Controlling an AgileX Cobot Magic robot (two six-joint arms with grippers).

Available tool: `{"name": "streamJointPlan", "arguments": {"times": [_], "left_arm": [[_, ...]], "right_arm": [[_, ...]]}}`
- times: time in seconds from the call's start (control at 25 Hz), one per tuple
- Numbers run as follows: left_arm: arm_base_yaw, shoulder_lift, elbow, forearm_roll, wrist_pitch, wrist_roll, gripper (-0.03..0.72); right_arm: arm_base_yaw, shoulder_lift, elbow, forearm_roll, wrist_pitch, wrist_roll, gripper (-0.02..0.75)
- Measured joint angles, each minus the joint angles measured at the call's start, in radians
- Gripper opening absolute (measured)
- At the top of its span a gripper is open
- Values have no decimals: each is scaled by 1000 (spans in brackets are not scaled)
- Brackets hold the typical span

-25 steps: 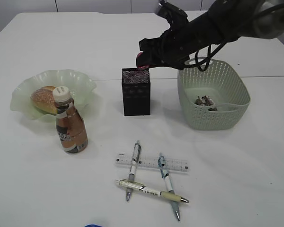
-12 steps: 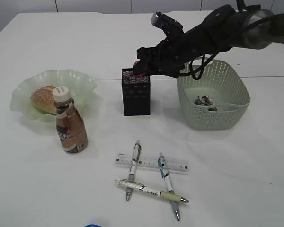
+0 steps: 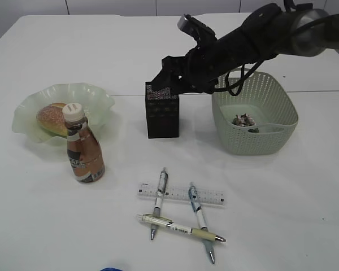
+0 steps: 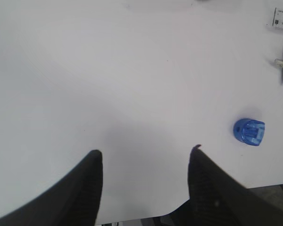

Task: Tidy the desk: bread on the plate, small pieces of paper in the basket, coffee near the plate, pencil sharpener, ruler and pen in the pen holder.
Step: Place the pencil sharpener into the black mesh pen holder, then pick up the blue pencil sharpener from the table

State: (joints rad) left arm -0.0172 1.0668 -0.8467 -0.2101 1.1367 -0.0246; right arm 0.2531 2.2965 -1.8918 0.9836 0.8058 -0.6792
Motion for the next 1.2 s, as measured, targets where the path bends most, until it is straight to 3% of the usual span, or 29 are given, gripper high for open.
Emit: {"name": "streamJointPlan", "arguments": {"times": [0.2, 0.64, 0.8, 1.0, 1.2], "left_arm": [[0, 0, 0, 0, 11, 2, 424], [0, 0, 0, 0, 19, 25, 424], [0, 0, 0, -2, 19, 25, 424], [0, 0, 0, -2, 19, 25, 424], [0, 0, 0, -2, 19, 25, 424]], "right_arm": [[0, -71, 0, -147, 62, 123, 440], [20, -295, 0, -492, 392, 375, 417], [46, -373, 50, -592, 415, 433, 417], [109, -499, 216, -640, 421, 479, 417], [230, -578, 379, -651, 404, 525, 416]]}}
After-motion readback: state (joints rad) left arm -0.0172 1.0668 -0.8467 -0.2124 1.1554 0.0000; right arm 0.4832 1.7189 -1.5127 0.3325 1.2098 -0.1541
